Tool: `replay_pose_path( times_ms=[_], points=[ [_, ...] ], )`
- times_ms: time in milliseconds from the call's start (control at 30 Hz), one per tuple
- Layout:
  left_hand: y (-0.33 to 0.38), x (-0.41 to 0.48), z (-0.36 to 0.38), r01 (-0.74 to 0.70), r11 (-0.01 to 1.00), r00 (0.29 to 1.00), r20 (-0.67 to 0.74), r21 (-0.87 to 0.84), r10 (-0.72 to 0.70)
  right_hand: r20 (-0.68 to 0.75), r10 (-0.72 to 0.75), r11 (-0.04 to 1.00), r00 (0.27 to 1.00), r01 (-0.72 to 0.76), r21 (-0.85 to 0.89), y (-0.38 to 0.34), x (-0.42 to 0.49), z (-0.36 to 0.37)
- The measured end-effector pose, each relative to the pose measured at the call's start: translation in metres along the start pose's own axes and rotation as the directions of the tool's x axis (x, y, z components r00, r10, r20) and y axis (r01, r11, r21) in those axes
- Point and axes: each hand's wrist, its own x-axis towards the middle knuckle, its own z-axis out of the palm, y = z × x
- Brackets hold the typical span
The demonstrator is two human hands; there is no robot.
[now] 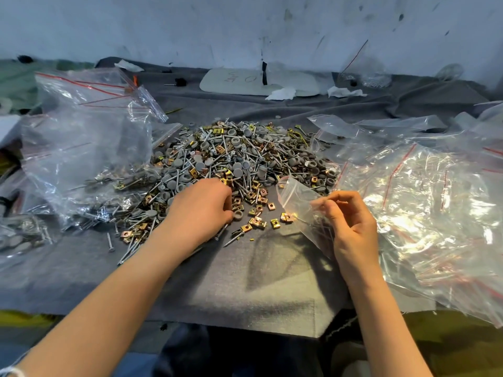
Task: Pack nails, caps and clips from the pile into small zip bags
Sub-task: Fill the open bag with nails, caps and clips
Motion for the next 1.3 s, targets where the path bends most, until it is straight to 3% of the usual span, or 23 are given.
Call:
replay_pose_path(
  times_ms=[133, 300, 400, 500, 700, 933, 1300],
  points=[
    [0.0, -0.013, 0.005, 0.017, 0.98, 0.991, 0.125, 0.196, -0.042, 0.012, -0.003, 1.0, 1.0, 0.003, -0.01, -0.001, -0.001, 0.0],
    [0.005, -0.019, 0.015, 0.013, 0.975, 1.0, 0.016, 0.22, -0.017, 0.007, 0.003, 1.0, 1.0, -0.003, -0.004, -0.001, -0.001, 0.0],
    [0.008, -0.022, 0.014, 0.054, 0.986, 0.998, 0.007, 0.156, -0.056, 0.006, 0.003, 1.0, 1.0, -0.003, -0.004, -0.001, -0.001, 0.0],
    [0.009, -0.021, 0.002, 0.054, 0.998, 0.998, -0.022, -0.033, -0.055, 0.009, 0.005, 1.0, 1.0, -0.005, 0.002, -0.001, -0.001, 0.0],
    [0.027, -0.017, -0.05, -0.151, 0.92, 0.988, -0.058, -0.361, 0.14, 0.019, 0.012, 1.0, 1.0, -0.012, 0.002, -0.001, -0.001, 0.001],
    [0.046, -0.009, -0.051, -0.232, 0.918, 0.973, -0.065, -0.32, 0.223, 0.016, 0.01, 1.0, 1.0, -0.01, 0.017, -0.001, 0.0, 0.0],
    [0.045, -0.004, -0.052, -0.245, 0.93, 0.961, -0.193, -0.272, 0.197, 0.007, -0.004, 1.0, 1.0, 0.004, 0.017, -0.001, 0.0, 0.001]
  ],
)
